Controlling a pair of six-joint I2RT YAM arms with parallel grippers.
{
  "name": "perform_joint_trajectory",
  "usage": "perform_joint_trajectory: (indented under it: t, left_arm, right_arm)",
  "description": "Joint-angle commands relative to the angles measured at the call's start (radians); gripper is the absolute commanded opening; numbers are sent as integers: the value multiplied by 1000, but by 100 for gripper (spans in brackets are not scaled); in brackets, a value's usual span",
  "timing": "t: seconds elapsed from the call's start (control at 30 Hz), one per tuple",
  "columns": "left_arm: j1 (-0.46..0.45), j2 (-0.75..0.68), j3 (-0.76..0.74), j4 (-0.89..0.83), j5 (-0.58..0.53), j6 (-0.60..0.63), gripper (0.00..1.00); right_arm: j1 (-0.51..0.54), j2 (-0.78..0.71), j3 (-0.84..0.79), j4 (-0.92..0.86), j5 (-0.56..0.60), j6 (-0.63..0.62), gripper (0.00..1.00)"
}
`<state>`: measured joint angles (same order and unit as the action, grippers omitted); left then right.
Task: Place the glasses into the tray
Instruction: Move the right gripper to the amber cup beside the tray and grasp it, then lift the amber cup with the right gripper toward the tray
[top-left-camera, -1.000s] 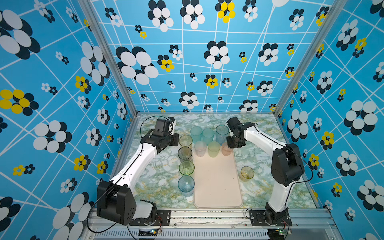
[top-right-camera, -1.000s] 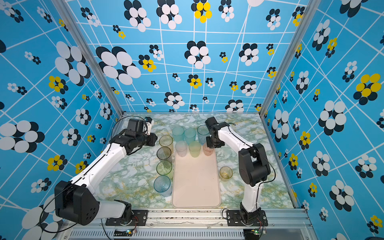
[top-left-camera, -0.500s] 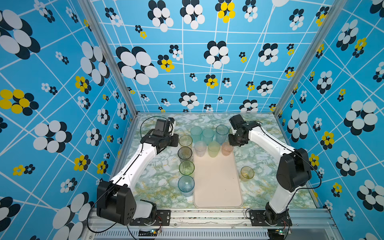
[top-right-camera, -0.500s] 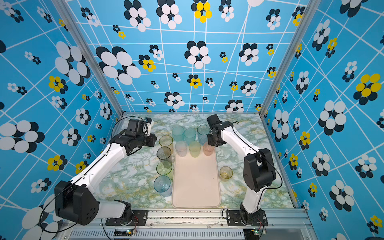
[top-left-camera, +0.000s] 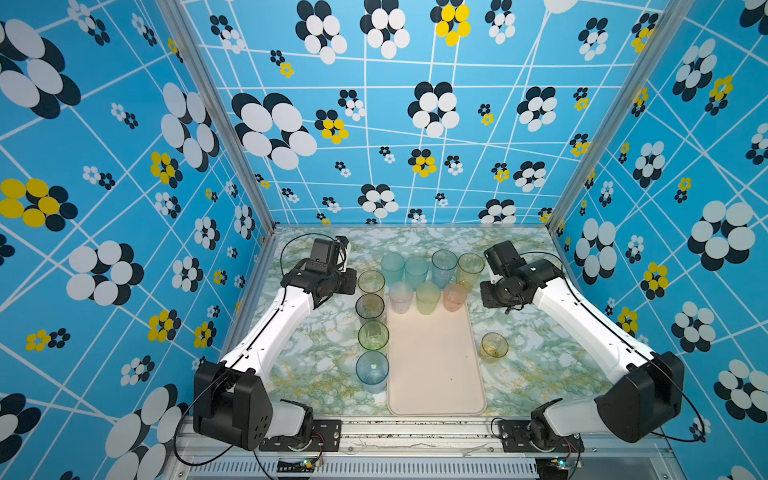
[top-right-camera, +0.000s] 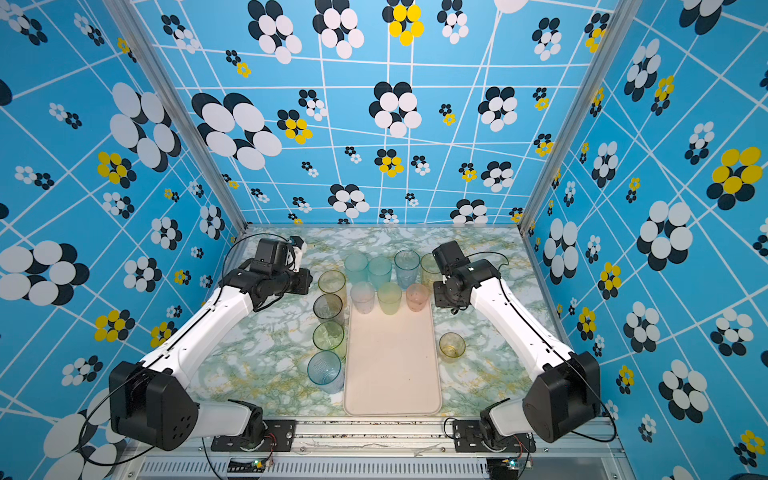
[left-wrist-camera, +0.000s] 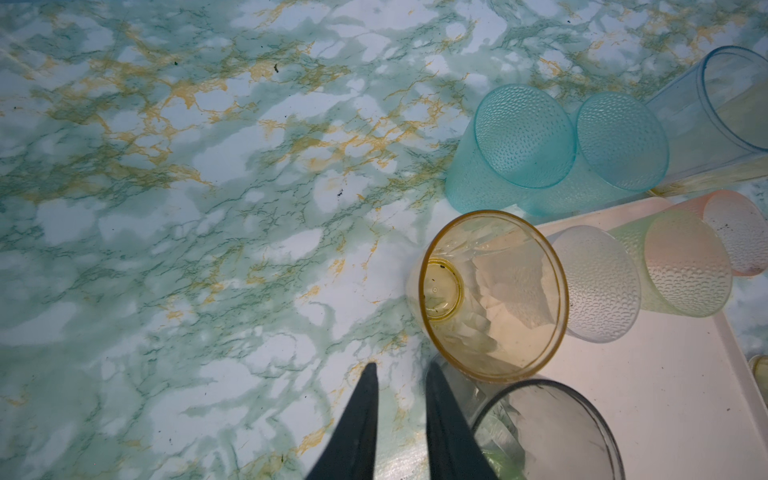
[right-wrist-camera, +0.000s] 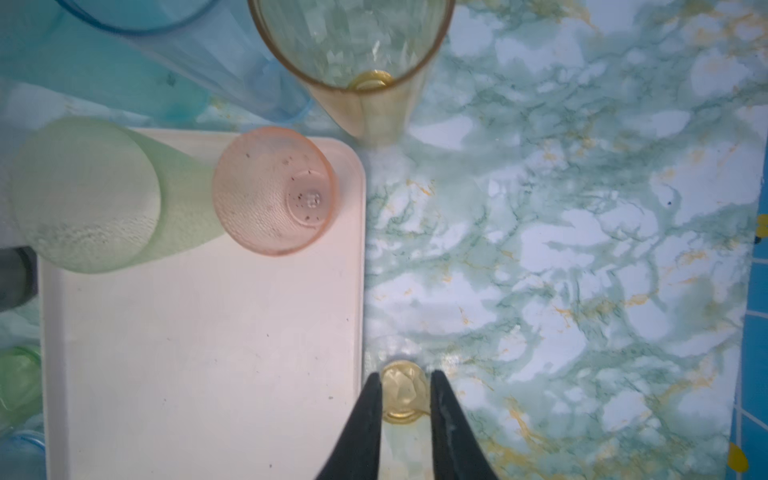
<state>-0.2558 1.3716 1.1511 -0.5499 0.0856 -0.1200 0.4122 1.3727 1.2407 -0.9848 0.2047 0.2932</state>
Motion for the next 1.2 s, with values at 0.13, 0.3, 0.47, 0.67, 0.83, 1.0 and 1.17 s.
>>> perform_joint_trajectory:
  t: [0.13, 0.3, 0.47, 0.67, 0.83, 1.0, 1.17]
  left_arm:
    - [-19, -38, 21, -33, -17, 0, 23]
    - [-35, -39, 12, -36, -40, -3, 23]
    - [-38, -37, 8, -36, -39, -6, 22]
    - [-38, -37, 16, -39, -40, -5, 22]
    - [-40, -37, 20, -44, -39, -1, 22]
    - [-40, -39, 25, -50, -39, 2, 22]
    - [-40, -37, 27, -48, -38, 2, 23]
  right_arm:
    - [4, -147, -157, -106, -20, 89, 23]
    - [-4, -175, -230, -82, -59, 115, 23]
    - [-30, -187, -266, -69, -67, 126, 23]
    - [-54, -198, -302, -51, -105, 124, 21]
    - [-83, -193, -345, -19, -152, 120, 21]
    - [-98, -189, -359, -6, -153, 120, 20]
    - [-108, -175, -366, -1, -156, 118, 20]
